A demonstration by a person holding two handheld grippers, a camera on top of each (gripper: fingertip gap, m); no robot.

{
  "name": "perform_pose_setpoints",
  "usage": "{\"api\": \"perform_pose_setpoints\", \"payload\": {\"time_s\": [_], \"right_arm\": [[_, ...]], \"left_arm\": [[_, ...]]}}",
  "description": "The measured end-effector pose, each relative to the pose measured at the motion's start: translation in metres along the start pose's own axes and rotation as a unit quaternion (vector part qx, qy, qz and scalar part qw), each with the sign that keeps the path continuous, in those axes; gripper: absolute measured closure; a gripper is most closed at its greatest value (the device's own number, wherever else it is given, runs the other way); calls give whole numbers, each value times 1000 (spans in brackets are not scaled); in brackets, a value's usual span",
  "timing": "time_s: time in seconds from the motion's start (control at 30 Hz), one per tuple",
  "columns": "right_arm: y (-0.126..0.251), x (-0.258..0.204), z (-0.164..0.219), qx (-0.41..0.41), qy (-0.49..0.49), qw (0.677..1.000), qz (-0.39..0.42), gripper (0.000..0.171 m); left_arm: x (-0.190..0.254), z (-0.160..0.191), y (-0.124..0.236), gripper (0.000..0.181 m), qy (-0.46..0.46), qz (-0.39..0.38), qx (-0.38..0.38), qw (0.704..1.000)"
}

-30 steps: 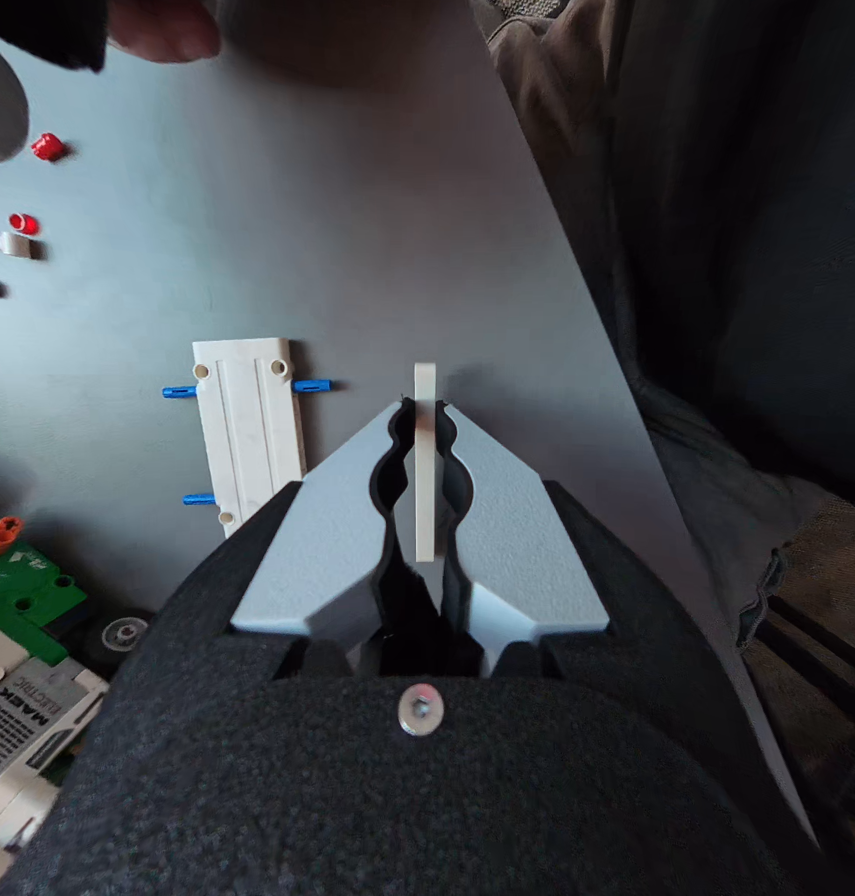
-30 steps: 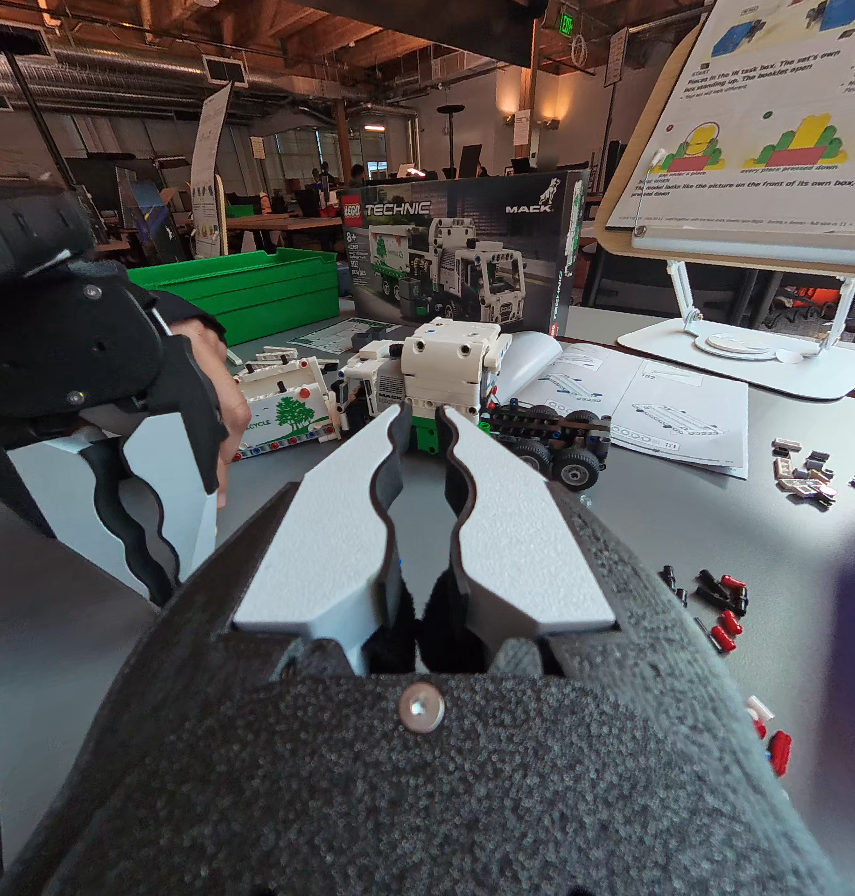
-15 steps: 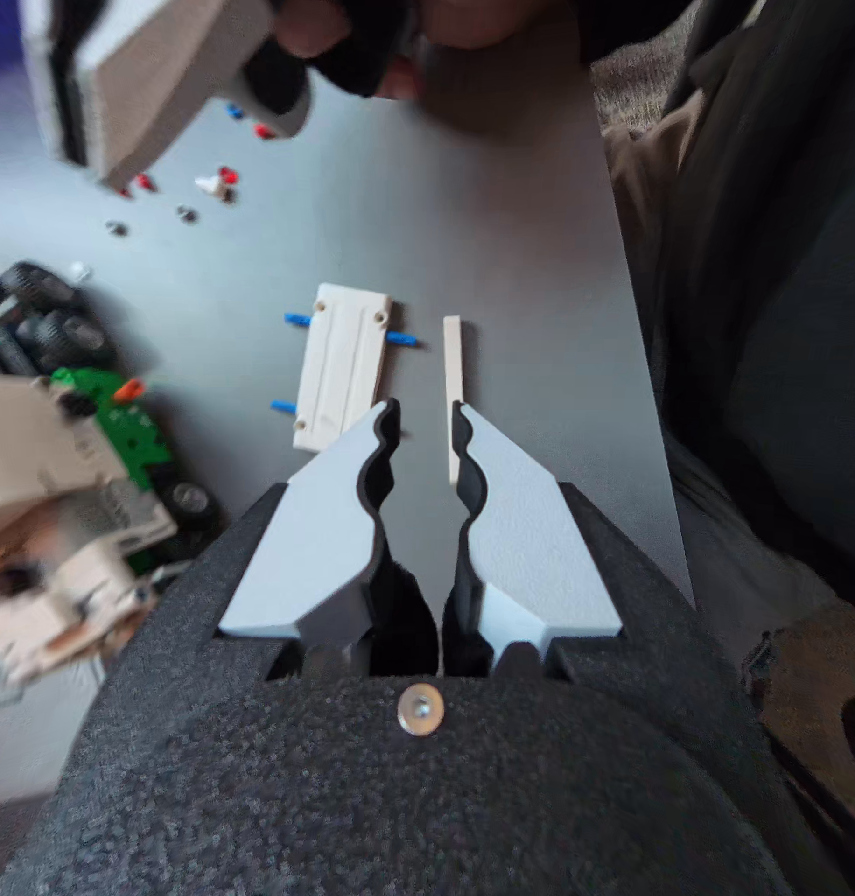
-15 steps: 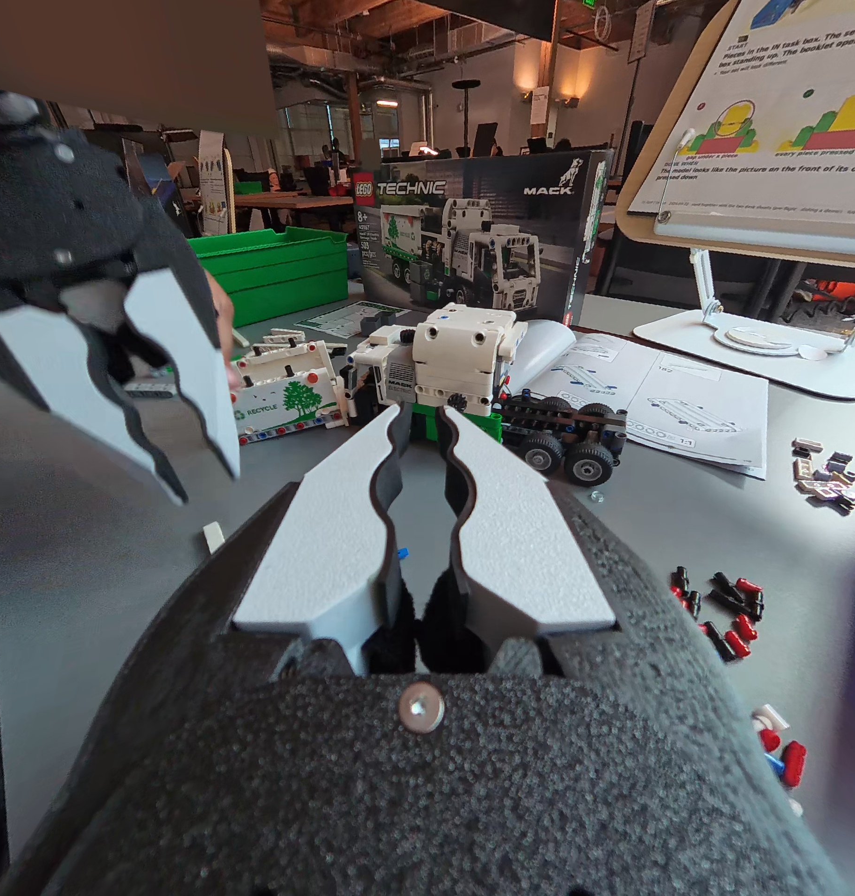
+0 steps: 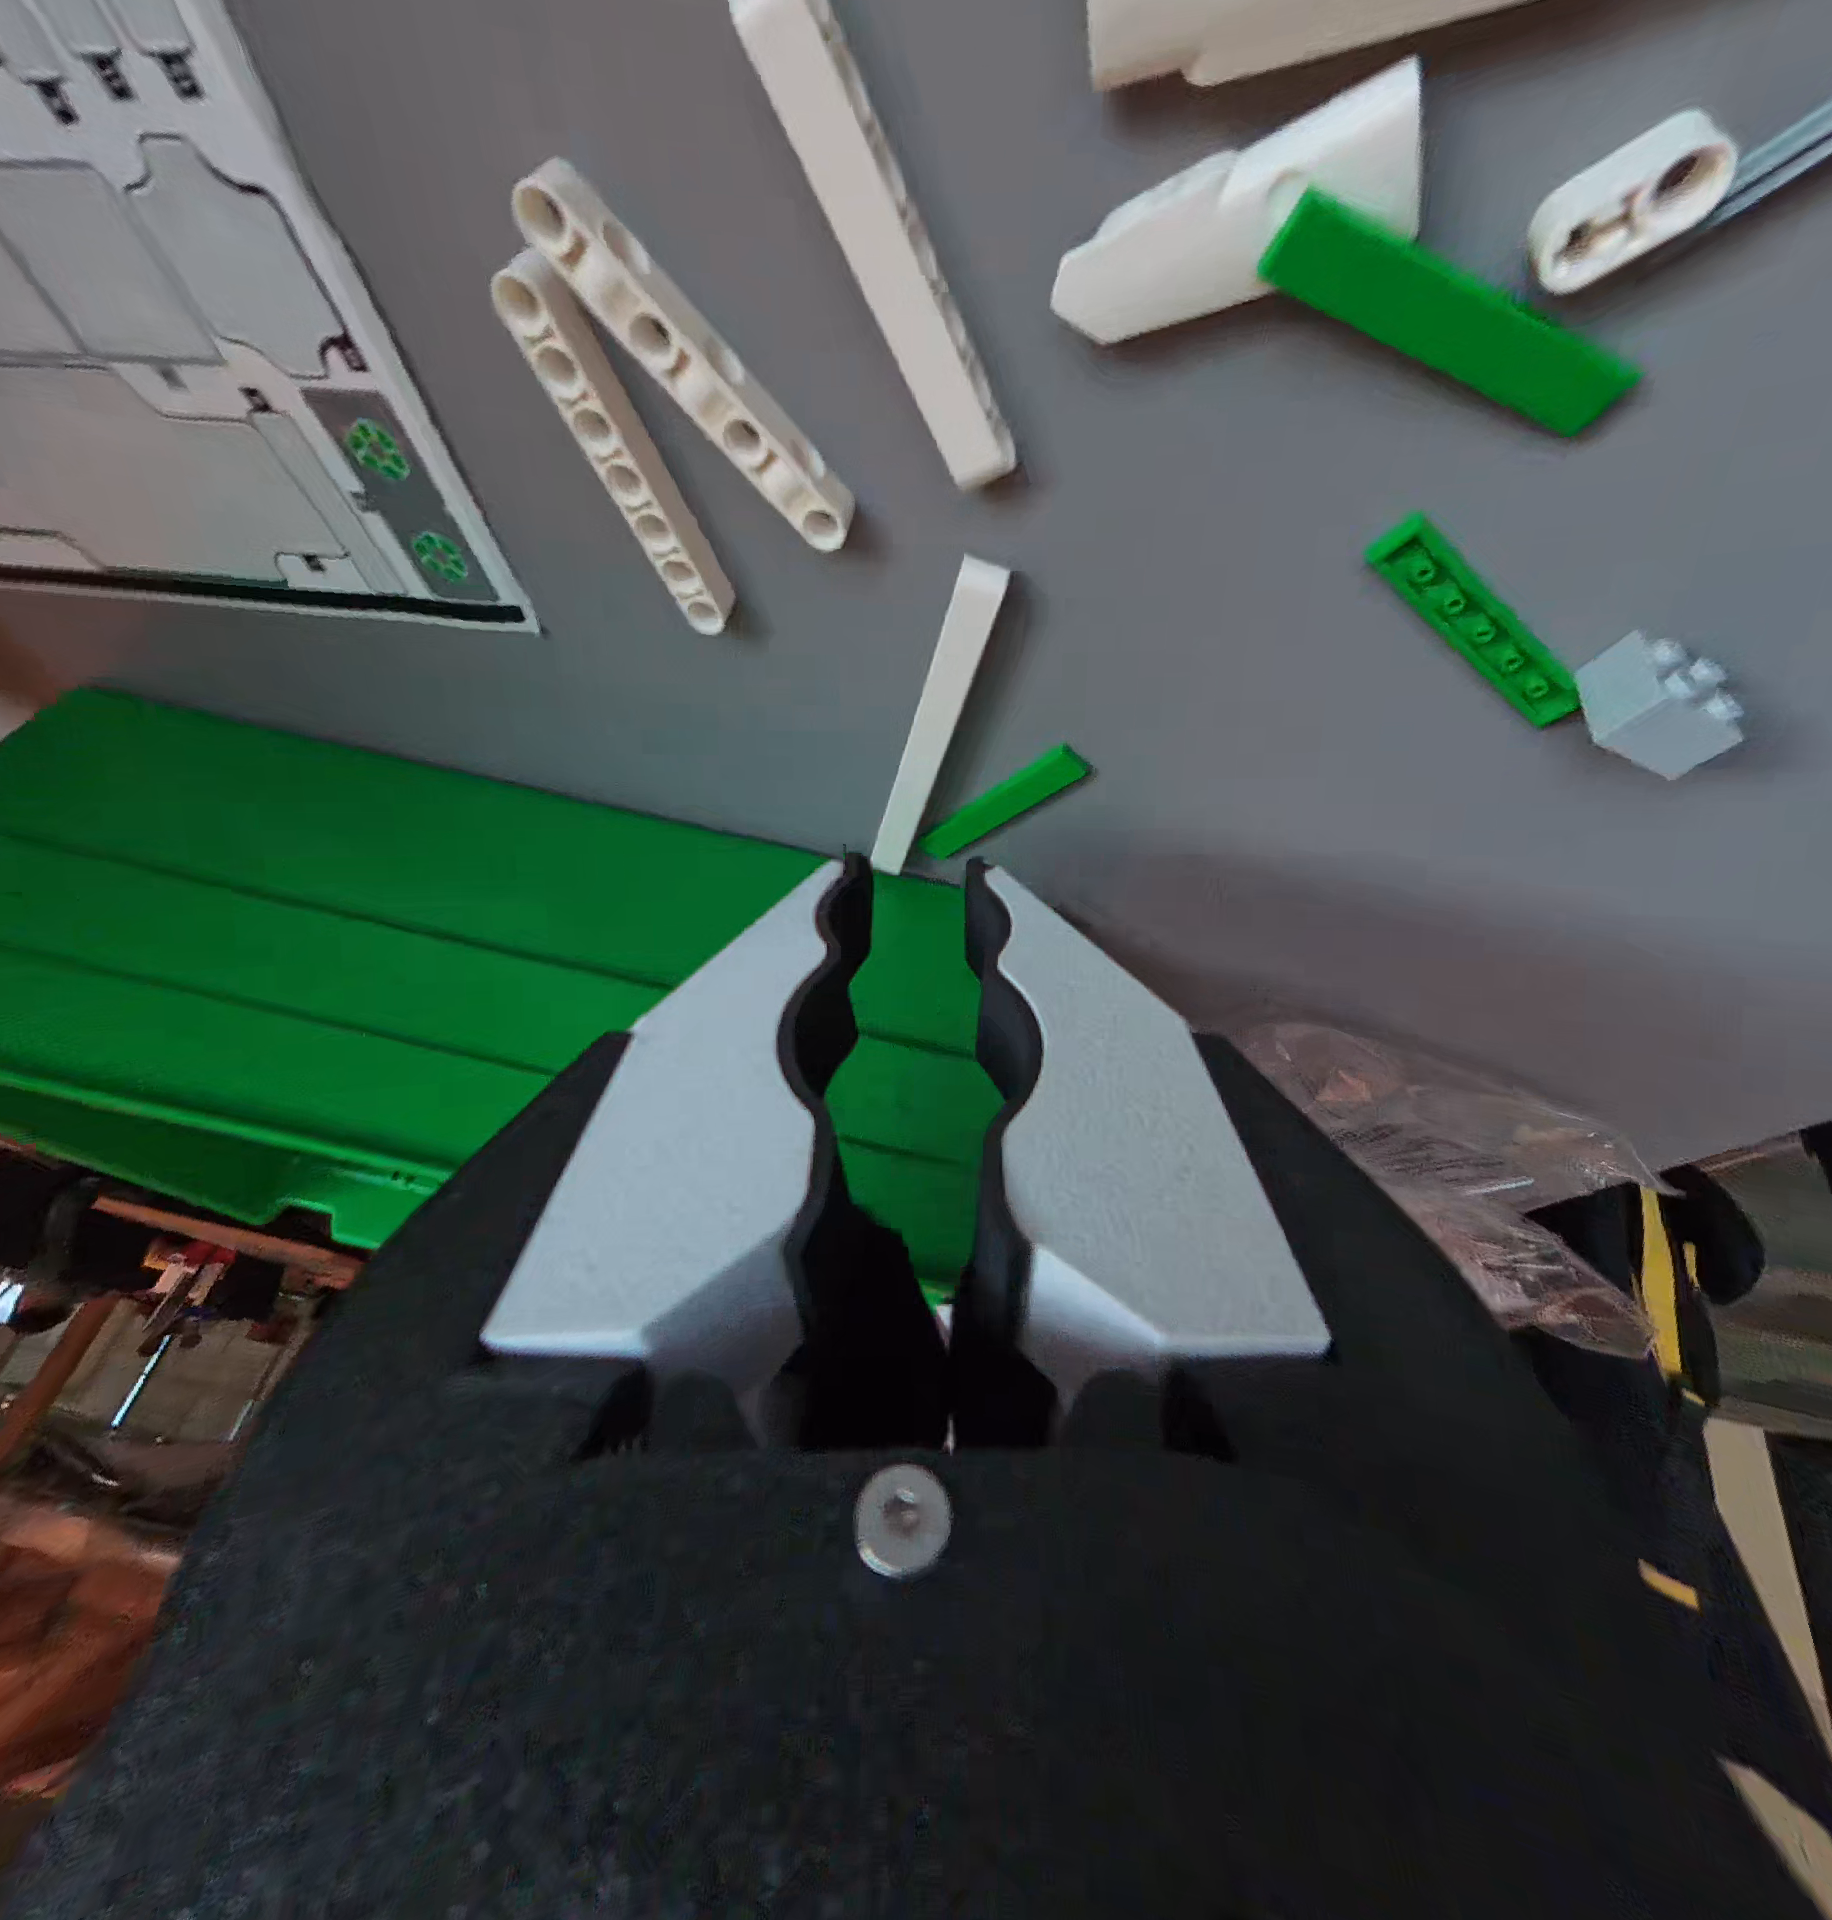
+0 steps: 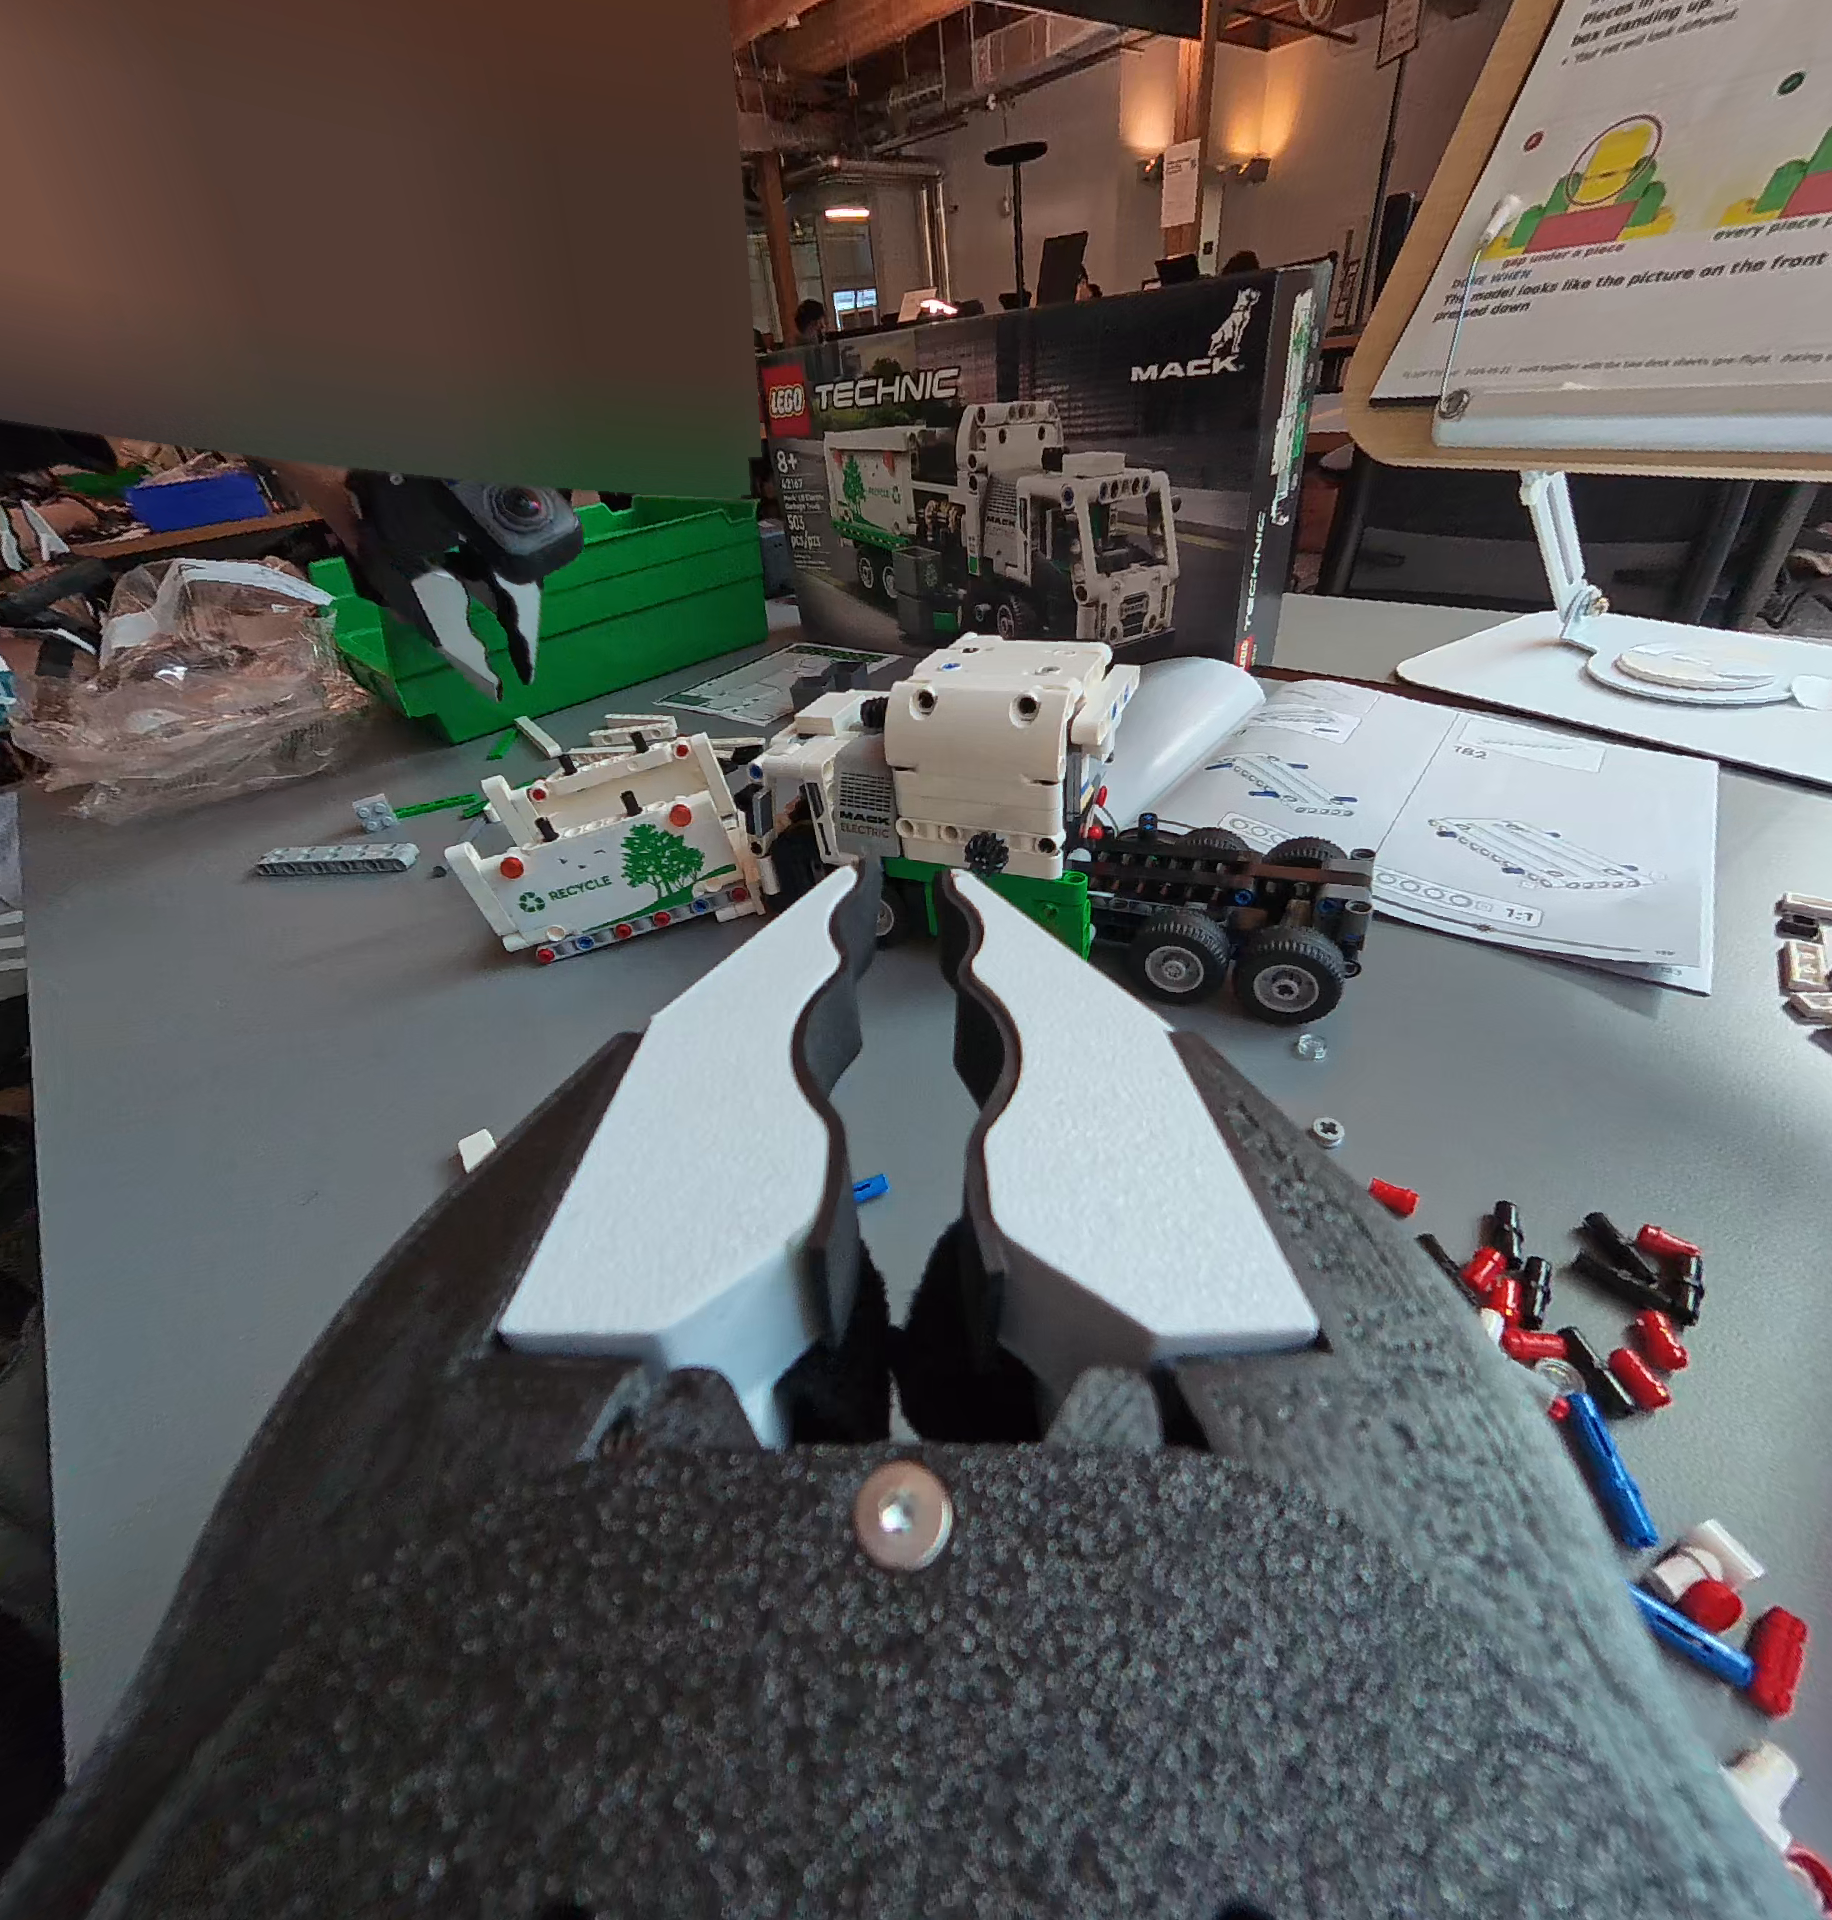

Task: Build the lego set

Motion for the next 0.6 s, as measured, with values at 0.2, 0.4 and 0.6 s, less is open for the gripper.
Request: {"api": "perform_pose_setpoints", "payload": {"time_s": [0.2,0.4,0.6], "right_arm": [[1,1,0,1,3,1000,7,162],[1,0,0,1,6,1000,5,162],[1,0,0,1,7,1000,5,162]], "left_arm": [[9,-15,-14,165,-28,28,-18,999],[8,-16,-23,164,-26,8,-24,999],[7,-18,-26,163,-20,10,-16,1000]]}}
Point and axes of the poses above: each gripper's, where its closed fingertips meet, y back along the fingers, z out of its underside, x = y × z across the jaws, the point moved 5 cm from there along y, back along the fingers, and after that the axes turned 14 degrees about y, right-handed, at the moved point
